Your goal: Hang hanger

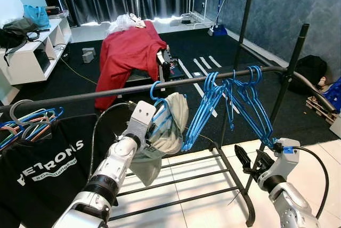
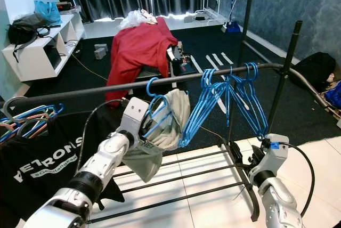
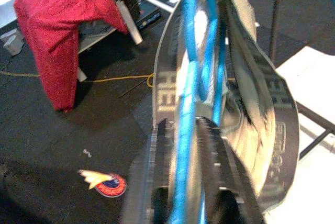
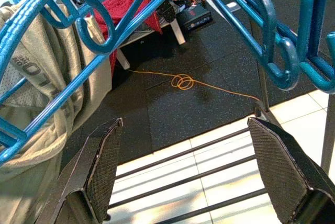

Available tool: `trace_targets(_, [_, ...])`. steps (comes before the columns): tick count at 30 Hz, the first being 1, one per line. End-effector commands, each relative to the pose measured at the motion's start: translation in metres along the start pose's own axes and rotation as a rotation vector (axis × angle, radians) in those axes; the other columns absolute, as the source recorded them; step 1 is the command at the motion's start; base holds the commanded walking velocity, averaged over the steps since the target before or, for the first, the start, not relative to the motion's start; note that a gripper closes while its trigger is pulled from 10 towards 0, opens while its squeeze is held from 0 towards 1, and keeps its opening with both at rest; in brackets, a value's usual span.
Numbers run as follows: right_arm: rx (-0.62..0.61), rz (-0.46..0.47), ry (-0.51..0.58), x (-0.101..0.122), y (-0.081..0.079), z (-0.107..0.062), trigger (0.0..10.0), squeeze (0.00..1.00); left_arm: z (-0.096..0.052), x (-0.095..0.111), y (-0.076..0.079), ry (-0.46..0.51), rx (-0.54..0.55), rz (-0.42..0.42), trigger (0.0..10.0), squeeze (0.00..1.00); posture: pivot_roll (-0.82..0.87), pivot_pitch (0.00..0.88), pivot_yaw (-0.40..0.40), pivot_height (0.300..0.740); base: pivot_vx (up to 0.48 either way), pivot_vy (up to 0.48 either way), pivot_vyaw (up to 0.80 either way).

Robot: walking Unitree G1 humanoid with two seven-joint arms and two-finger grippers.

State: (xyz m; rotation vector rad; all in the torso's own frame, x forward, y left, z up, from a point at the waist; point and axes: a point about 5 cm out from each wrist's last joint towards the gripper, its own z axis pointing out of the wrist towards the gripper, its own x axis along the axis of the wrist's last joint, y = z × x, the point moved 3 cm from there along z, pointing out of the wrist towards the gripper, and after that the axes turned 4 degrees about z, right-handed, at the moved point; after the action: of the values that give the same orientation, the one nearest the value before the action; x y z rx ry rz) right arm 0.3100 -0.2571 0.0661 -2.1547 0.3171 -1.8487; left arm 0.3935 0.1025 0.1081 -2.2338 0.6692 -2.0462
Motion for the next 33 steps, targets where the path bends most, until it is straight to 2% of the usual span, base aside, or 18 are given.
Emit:
trace_targets(1, [0.011, -0.001, 0.008, 0.001, -0.004, 0.001, 10.0, 0.0, 0.0, -0.002, -0.008, -0.017, 0.017, -0.001, 0.0, 0.0, -0.15, 0.0, 0.03, 0.74, 0.0, 0.0, 0.0])
trace_targets(8, [0.011, -0.002, 0.005, 0.001, -0.004, 0.002, 10.0, 0.0, 0.001, -0.003, -0.013, -0.016, 0.025, -0.001, 0.0, 0.0, -0.15, 0.0, 0.023, 0.74, 0.0, 0.0, 0.0])
trace_targets(12, [0.012, -0.004, 0.003, 0.001, -0.004, 0.002, 10.0, 0.0, -0.001, 0.0, -0.025, 0.008, 0.059, -0.009, 0.0, 0.0, -0.15, 0.0, 0.026, 0.74, 0.0, 0.0, 0.0])
trace_targets(13, [0.012, -0.004, 0.003, 0.0, -0.004, 0.002, 10.0, 0.0, -0.005, 0.0, -0.035, 0.022, 0.086, -0.012, 0.0, 0.0, -0.15, 0.0, 0.026, 0.74, 0.0, 0.0, 0.0])
trace_targets(14, [0.012, -0.004, 0.003, 0.0, -0.004, 0.002, 10.0, 0.0, -0.005, 0.0, -0.035, 0.022, 0.086, -0.012, 0.0, 0.0, -0.15, 0.0, 0.026, 0.74, 0.0, 0.0, 0.0])
trace_targets(17, [0.012, 0.0, 0.003, 0.0, -0.004, 0.0, 10.0, 0.0, -0.029, -0.008, -0.056, 0.043, 0.156, -0.012, 0.0, 0.0, -0.13, 0.0, 0.023, 0.74, 0.0, 0.0, 0.0])
trace_targets(20, [0.012, 0.002, 0.003, 0.0, -0.004, 0.0, 10.0, 0.0, -0.039, -0.013, -0.059, 0.038, 0.173, -0.009, 0.0, 0.0, -0.13, 0.0, 0.022, 0.74, 0.0, 0.0, 0.0])
trace_targets(21, [0.015, 0.004, 0.002, 0.0, -0.004, -0.001, 10.0, 0.0, -0.052, -0.022, -0.058, 0.018, 0.186, -0.016, 0.0, 0.0, -0.12, 0.0, 0.019, 0.74, 0.0, 0.0, 0.0])
trace_targets(22, [0.017, 0.006, 0.001, 0.0, -0.004, -0.001, 10.0, 0.0, -0.065, -0.034, -0.053, -0.017, 0.189, -0.025, 0.0, 0.0, -0.11, 0.0, 0.018, 0.74, 0.0, 0.0, 0.0])
trace_targets(23, [0.017, 0.006, 0.001, 0.0, -0.004, -0.001, 10.0, 0.0, -0.065, -0.034, -0.053, -0.017, 0.189, -0.025, 0.0, 0.0, -0.11, 0.0, 0.018, 0.74, 0.0, 0.0, 0.0])
trace_targets(25, [0.022, 0.005, -0.003, 0.0, -0.004, 0.0, 10.0, 0.0, -0.089, -0.051, -0.036, -0.07, 0.16, -0.052, 0.0, 0.0, -0.1, 0.0, 0.013, 0.74, 0.0, 0.0, 0.0])
trace_targets(26, [0.023, 0.004, -0.004, 0.0, -0.004, 0.0, 10.0, 0.0, -0.095, -0.054, -0.03, -0.078, 0.141, -0.06, 0.0, 0.0, -0.1, 0.0, 0.013, 0.74, 0.0, 0.0, 0.0])
trace_targets(28, [0.023, 0.004, -0.004, 0.0, -0.004, 0.0, 10.0, 0.0, -0.095, -0.054, -0.03, -0.078, 0.141, -0.06, 0.0, 0.0, -0.1, 0.0, 0.013, 0.74, 0.0, 0.0, 0.0])
trace_targets(29, [0.028, -0.014, -0.017, 0.0, -0.004, 0.0, 10.0, 0.0, -0.109, -0.057, -0.018, -0.055, 0.007, -0.057, 0.0, 0.0, -0.09, 0.0, 0.008, 0.74, 0.0, 0.0, 0.0])
trace_targets(30, [0.028, -0.014, -0.017, 0.0, -0.004, 0.0, 10.0, 0.0, -0.109, -0.057, -0.018, -0.055, 0.007, -0.057, 0.0, 0.0, -0.09, 0.0, 0.008, 0.74, 0.0, 0.0, 0.0])
trace_targets(31, [0.033, -0.03, -0.027, -0.001, -0.004, 0.0, 10.0, 0.0, -0.115, -0.056, -0.016, -0.033, -0.061, -0.033, 2.0, 0.0, -0.08, 0.0, 0.005, 0.74, 0.0, 0.0, 0.0])
trace_targets(32, [0.033, -0.03, -0.027, -0.001, -0.004, 0.0, 10.0, 0.0, -0.115, -0.056, -0.016, -0.033, -0.061, -0.033, 2.0, 0.0, -0.08, 0.0, 0.005, 0.74, 0.0, 0.0, 0.0])
trace_targets(33, [0.047, -0.052, -0.042, -0.003, -0.006, -0.001, 10.0, 0.0, -0.124, -0.054, -0.018, -0.013, -0.157, -0.054, 4.7, 0.0, -0.08, 0.0, -0.002, 0.74, 0.0, 0.0, 0.0])
